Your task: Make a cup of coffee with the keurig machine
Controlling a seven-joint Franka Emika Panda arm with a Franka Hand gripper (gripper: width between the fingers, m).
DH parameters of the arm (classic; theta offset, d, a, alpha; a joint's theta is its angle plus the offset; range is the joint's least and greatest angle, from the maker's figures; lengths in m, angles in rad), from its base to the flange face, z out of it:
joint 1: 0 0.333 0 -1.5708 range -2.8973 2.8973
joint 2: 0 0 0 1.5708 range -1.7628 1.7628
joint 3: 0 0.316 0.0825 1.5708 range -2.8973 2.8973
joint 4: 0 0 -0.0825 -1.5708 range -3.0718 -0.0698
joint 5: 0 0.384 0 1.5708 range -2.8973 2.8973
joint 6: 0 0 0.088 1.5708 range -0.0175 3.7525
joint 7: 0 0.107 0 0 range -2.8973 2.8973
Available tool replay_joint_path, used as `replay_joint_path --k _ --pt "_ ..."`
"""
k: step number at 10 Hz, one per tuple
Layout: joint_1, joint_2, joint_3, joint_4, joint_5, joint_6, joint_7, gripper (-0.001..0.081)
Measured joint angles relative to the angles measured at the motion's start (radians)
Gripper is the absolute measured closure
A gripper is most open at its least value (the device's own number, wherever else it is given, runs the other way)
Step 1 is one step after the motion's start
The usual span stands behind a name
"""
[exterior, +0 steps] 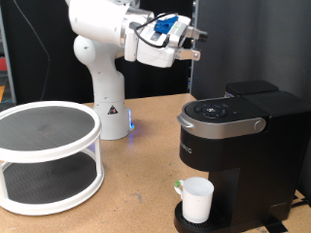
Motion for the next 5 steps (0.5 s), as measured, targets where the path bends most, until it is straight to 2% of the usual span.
replay_joint_path --k 1,2,3,5 --pt "0.019 -0.001 0.002 0.000 0.191 0.006 -0.068 -0.0002" --pt "0.026 -0.001 0.001 -0.003 0.330 0.006 -0.118 -0.0002" --pt "0.024 0.000 0.001 -0.005 0.241 0.006 -0.094 -0.0002" --pt "0.002 0.020 0.020 -0.010 -0.120 0.004 0.097 -0.0002"
